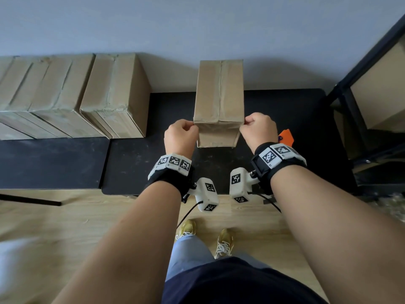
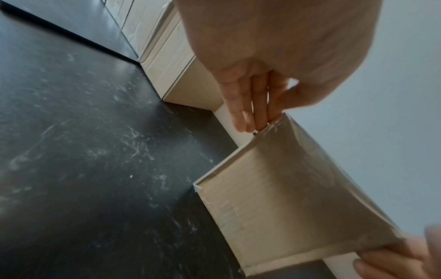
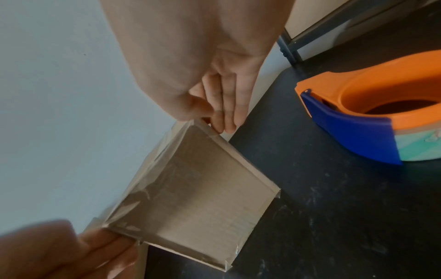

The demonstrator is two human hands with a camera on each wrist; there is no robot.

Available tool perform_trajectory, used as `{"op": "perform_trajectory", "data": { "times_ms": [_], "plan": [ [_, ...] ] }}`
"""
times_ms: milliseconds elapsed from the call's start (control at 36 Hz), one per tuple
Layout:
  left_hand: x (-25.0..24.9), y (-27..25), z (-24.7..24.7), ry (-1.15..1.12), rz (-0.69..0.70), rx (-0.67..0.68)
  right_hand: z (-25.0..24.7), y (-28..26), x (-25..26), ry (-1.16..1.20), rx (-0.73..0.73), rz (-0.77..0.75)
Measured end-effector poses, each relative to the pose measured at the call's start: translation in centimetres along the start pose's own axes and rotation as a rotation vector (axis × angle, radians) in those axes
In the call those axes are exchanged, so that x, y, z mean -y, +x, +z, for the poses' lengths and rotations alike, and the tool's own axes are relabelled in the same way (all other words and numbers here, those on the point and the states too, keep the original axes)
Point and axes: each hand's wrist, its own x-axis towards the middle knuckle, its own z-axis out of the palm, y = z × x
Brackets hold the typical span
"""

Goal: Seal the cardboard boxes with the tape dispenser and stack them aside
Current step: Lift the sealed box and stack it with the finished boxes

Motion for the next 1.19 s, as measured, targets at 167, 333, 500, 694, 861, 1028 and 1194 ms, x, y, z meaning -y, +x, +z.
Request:
{"op": "perform_trajectory", "data": {
  "times_ms": [167, 333, 500, 694, 861, 1028, 1194],
  "plan": [
    [-0.5, -0.8, 0.3, -0.006, 0.036, -0.022, 0.0, -0.2, 0.6, 0.085, 0.026, 0.078],
    [0.2, -0.3, 0.5, 0.160, 0.121, -0.045, 0.4, 0.1, 0.4, -0.030, -0.028, -0.001],
    [0.2, 0.4, 0.4, 0.332, 0.242, -0.022, 0.1, 0.4, 0.2, -0.173, -0.012, -0.075],
    [0.1, 0.9, 0.5, 0.361, 0.255, -0.025, 0.6, 0.3, 0.2, -0.150, -0.071, -0.044],
    [0.3, 1.1, 0.7, 0.281, 0.180, -0.011, 0.0, 0.7, 0.1, -0.129, -0.022, -0.062],
    [0.7, 1.4, 0.2, 0.222, 0.148, 0.007, 0.3, 0.3, -0.2, -0.096, -0.031, -0.078],
    [0.5, 1.0, 0.8, 0.240, 0.159, 0.001, 0.8, 0.1, 0.3, -0.114, -0.043, -0.017]
  ]
}}
